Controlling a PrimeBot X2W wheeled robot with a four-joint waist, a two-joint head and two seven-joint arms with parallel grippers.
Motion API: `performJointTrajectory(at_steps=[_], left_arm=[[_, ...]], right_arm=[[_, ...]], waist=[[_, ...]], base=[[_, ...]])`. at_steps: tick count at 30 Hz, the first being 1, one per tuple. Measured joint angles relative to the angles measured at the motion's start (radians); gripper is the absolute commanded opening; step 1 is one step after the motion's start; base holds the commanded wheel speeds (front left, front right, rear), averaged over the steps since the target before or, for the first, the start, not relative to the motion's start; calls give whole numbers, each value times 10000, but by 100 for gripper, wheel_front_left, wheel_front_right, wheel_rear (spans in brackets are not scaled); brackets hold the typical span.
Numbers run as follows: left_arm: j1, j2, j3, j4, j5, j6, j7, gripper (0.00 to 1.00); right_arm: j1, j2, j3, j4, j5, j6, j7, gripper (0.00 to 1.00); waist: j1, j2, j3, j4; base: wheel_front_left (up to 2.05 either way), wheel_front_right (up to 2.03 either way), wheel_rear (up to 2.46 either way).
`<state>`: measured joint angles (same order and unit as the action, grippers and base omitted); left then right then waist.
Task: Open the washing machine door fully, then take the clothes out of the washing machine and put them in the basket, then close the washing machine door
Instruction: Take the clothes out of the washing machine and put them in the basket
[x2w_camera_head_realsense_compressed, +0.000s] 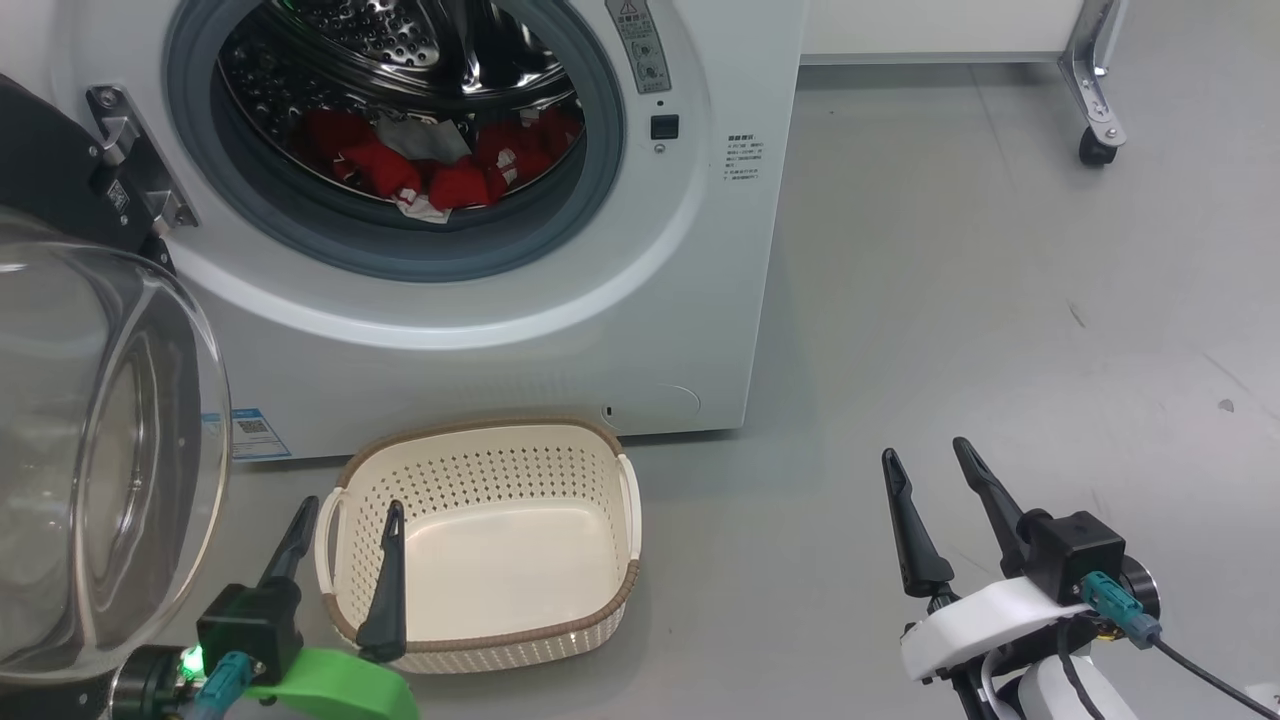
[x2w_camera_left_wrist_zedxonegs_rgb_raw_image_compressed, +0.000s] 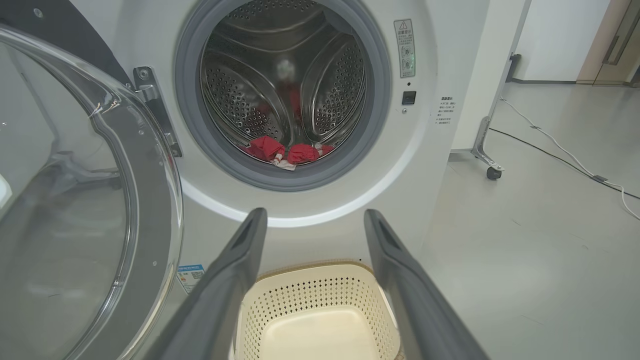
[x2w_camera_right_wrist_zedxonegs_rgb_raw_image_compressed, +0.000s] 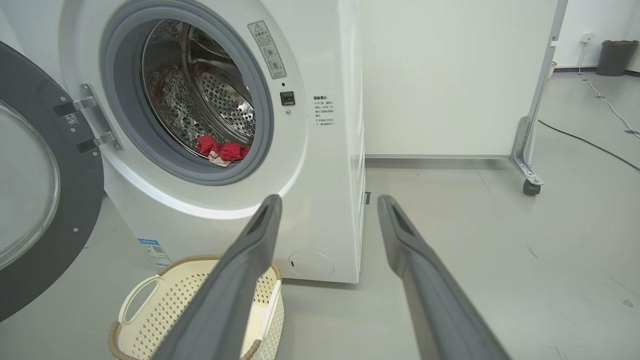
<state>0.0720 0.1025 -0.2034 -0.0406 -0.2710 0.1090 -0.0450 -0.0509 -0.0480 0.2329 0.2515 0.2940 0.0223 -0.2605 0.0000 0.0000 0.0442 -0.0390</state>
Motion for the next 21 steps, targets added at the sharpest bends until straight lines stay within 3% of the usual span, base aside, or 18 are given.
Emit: performJointTrajectory(at_steps=[21], left_arm=[[5, -173, 150, -8, 15, 15, 46, 100]], right_arm=[[0, 0, 48, 65, 105, 0, 0, 100]], waist=[[0, 0, -62, 16]], base=[[71, -71, 0]])
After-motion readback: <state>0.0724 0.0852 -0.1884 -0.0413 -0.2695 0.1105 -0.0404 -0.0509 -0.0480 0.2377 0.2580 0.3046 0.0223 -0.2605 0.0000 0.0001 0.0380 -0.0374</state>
